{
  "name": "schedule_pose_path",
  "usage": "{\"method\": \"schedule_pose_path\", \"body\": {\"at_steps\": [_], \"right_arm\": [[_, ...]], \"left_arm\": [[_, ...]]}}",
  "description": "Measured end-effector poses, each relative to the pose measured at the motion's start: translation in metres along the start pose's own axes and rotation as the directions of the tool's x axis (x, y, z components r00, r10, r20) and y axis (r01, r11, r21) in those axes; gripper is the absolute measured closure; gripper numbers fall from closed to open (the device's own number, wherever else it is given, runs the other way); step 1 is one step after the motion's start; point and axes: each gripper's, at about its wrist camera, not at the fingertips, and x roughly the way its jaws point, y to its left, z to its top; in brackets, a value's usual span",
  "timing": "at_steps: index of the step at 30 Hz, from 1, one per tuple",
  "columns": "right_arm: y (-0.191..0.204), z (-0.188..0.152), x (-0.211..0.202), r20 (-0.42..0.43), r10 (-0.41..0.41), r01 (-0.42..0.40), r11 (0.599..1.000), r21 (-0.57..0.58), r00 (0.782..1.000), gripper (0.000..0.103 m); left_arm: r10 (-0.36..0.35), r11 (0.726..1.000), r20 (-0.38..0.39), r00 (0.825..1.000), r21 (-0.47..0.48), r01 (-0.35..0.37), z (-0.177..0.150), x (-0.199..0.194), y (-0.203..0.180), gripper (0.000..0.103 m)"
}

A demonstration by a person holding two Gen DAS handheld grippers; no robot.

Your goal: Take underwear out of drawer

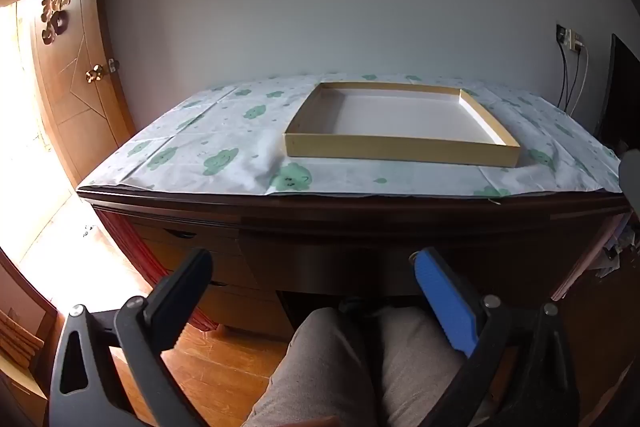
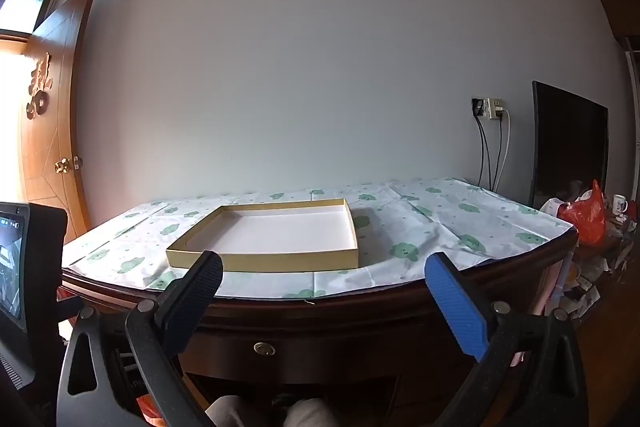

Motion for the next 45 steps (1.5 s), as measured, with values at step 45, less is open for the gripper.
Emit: {"method": "schedule_pose_path", "body": {"at_steps": [45], "right_arm": [[0.0, 0.002, -0.001, 0.003, -0.008, 0.008, 1.0, -0.005, 1.0, 0.001]], "left_arm": [[0.024, 0.999, -0.041, 0.999, -0.041, -0.025, -0.015, -0.004, 0.009, 0.0]]}}
